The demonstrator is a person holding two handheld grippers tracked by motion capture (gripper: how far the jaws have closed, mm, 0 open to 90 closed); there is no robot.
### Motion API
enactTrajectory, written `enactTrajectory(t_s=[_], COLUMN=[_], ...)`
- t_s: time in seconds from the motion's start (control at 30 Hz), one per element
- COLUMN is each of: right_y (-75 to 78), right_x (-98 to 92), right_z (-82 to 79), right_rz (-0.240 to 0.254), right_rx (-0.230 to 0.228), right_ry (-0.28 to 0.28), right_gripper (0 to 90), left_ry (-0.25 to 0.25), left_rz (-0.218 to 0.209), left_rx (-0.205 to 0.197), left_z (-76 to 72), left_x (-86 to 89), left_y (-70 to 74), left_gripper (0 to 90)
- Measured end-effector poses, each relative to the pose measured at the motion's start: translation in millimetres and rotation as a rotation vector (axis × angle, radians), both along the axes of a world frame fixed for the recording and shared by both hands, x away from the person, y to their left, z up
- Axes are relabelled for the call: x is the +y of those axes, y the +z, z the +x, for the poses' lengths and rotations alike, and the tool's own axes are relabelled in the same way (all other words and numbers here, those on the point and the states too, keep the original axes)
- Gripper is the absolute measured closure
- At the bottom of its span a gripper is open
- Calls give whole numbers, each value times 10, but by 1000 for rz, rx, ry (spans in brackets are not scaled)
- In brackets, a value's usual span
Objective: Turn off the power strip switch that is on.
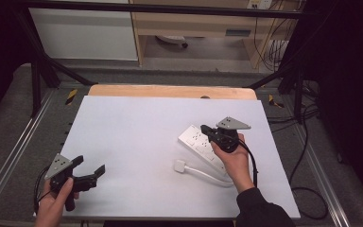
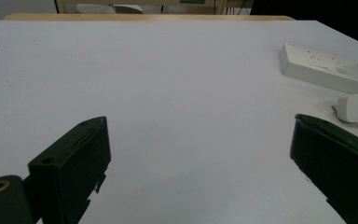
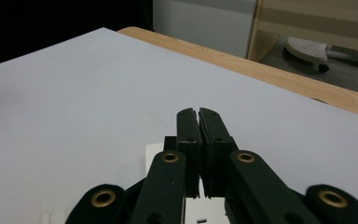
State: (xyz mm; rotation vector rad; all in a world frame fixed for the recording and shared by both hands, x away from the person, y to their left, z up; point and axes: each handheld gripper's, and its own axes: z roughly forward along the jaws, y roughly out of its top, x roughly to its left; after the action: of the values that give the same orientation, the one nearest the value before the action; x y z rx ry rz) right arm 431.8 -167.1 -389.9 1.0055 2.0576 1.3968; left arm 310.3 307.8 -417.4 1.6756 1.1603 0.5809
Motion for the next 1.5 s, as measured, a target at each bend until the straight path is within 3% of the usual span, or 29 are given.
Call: enactTrajectory(t_s=[0.73,1.07,1.5], right_y=[-173,-240,-298], right_x=[160,191,196], right_z=[-8,-22,-20], right_rz=[-53,-88,-107], right_rx=[62,108,132], right_ry=[42,39,40], right_gripper=[894,892,892], left_ry=[-7,-6,-6], left_rz=[9,6,8], left_rx=[3,3,7], left_z=[2,-1,-2], left_x=[-5,-8,-5], left_y=[-5,-4,-3], left_gripper=[50,50,51])
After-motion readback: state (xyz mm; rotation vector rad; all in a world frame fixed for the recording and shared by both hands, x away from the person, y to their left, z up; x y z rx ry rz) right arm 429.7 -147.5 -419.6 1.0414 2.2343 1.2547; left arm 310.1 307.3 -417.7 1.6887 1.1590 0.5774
